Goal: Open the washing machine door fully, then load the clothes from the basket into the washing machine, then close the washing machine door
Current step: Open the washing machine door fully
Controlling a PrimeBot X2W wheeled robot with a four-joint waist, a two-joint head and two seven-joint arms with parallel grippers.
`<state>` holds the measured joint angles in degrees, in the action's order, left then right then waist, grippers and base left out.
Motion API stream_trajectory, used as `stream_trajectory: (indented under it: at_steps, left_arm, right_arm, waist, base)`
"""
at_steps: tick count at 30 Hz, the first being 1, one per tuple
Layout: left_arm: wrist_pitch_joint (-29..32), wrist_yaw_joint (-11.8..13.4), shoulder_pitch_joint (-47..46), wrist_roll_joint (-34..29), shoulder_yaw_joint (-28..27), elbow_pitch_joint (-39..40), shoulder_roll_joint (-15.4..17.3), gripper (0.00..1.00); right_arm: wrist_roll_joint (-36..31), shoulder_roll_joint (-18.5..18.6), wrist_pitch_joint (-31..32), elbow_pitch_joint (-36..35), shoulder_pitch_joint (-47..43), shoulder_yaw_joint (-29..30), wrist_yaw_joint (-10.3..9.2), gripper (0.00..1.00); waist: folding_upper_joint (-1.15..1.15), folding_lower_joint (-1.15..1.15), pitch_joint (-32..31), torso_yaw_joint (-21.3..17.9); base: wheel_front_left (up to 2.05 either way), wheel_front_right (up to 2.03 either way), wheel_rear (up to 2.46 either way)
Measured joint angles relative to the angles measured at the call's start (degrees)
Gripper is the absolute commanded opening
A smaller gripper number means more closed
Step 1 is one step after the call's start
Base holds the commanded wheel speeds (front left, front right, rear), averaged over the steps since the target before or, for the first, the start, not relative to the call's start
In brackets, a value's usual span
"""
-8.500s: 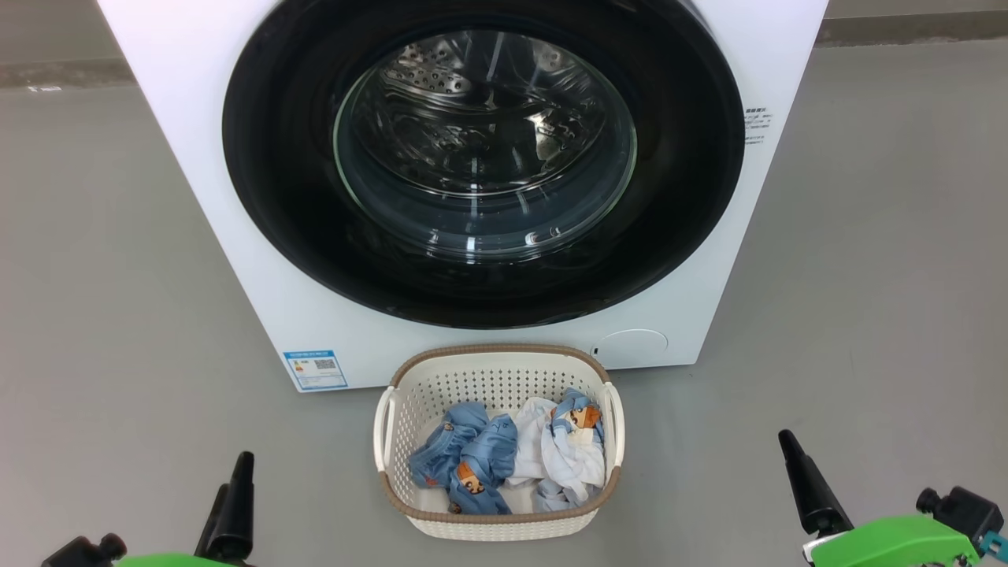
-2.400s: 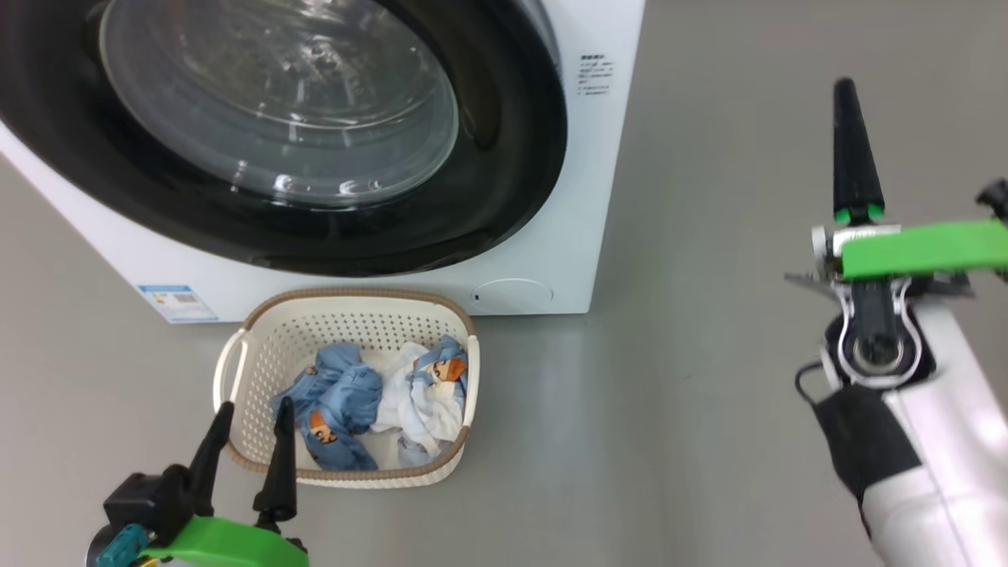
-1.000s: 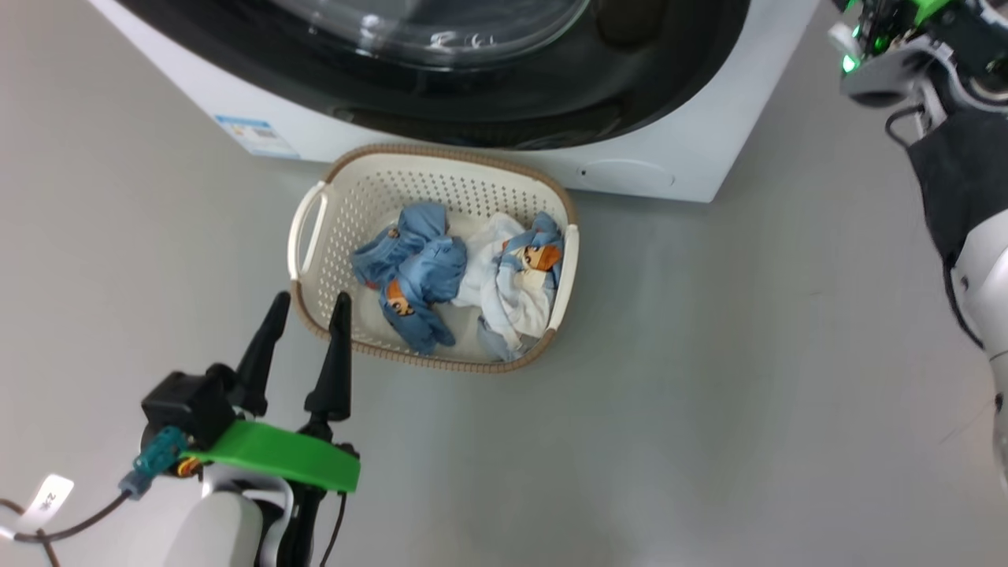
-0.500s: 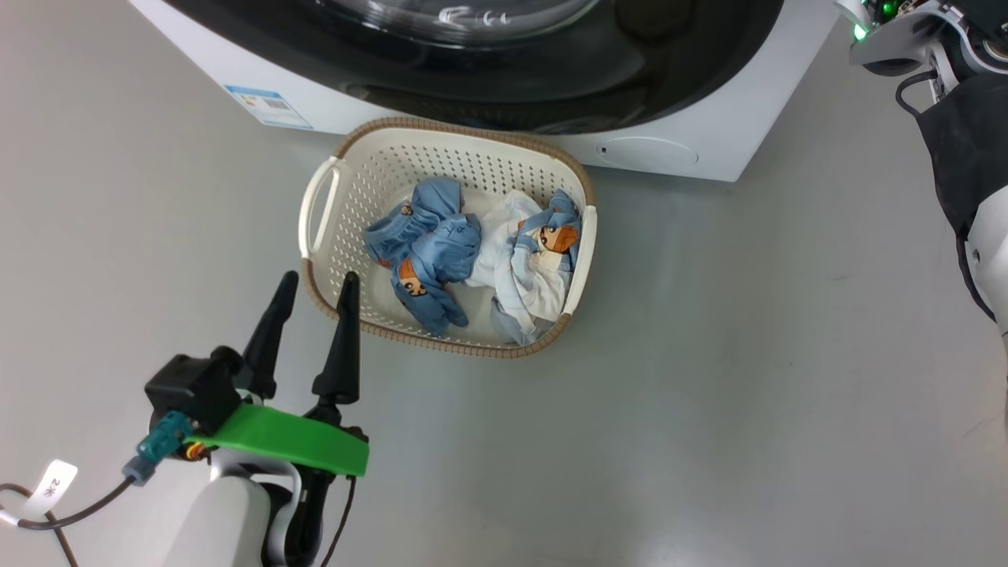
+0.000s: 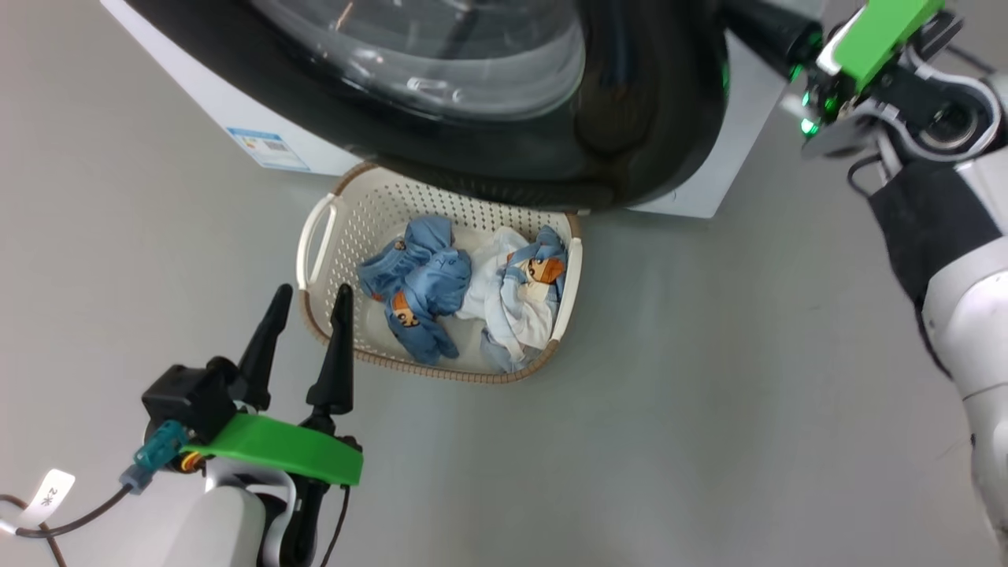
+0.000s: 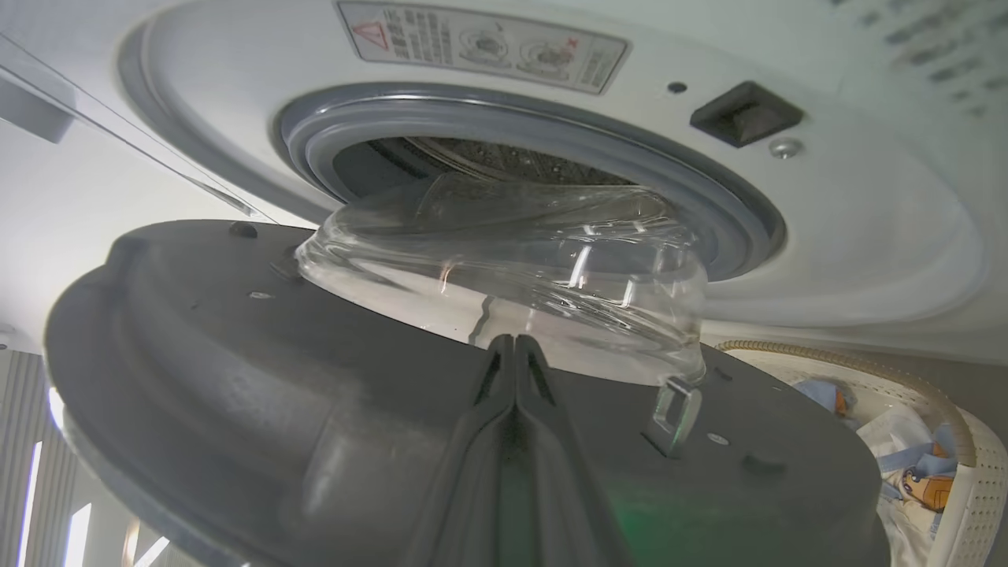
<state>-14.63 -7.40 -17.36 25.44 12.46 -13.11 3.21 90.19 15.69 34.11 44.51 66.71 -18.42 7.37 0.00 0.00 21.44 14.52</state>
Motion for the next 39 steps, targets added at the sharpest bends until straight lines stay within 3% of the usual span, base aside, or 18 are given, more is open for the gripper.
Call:
stream_trajectory:
  at_steps: [22,39]
  left_arm:
    - [0.00,0.00,6.59,-1.02,-0.74,-0.40,1.55,1.00]
    - [0.00,0.00,9.25,-1.97,-1.03,-0.48,1.83,1.00]
  right_arm:
    - [0.79,-3.83,5.82,-9.38,-15.21,-3.67,0.00,0.00]
    - [1.85,-7.68,10.13,-15.75,-23.34,-8.25,0.01,0.00]
  waist:
    - [0.00,0.00,-8.35,-0.58]
    - [0.00,0.00,-12.25,1.88]
  base:
    - [0.00,0.00,0.00]
    - [0.00,0.00,0.00]
